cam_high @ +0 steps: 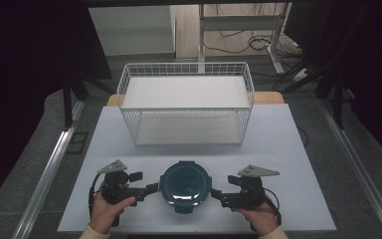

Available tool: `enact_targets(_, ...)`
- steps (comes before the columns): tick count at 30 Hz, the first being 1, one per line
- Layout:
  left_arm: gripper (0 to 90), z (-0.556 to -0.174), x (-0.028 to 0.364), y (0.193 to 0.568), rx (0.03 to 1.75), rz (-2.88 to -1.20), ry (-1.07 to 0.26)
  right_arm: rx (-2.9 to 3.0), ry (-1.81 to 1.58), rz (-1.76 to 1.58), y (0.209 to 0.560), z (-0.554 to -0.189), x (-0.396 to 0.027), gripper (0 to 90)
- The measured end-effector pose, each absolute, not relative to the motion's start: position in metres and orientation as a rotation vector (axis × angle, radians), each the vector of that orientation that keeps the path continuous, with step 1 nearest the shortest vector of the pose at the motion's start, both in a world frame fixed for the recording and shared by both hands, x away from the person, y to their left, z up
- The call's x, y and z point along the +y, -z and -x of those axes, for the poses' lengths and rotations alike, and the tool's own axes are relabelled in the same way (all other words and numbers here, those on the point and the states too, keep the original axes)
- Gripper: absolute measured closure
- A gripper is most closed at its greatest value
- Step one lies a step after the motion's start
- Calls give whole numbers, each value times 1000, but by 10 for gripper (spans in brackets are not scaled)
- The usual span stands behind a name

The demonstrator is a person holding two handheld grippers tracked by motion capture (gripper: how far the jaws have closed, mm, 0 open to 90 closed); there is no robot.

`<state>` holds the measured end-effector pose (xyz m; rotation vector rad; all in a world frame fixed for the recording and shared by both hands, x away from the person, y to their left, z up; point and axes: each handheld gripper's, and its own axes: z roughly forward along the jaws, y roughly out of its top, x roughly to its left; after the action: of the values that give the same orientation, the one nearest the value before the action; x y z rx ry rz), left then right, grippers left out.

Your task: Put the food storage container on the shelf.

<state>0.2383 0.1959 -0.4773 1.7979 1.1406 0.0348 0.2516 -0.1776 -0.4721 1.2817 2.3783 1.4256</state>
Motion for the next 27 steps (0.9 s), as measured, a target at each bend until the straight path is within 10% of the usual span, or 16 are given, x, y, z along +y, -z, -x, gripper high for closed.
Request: enact_targets(27,137,-271,174,524,1212,-1702,414,2487,-1475,-1585,507,-275,-145,82)
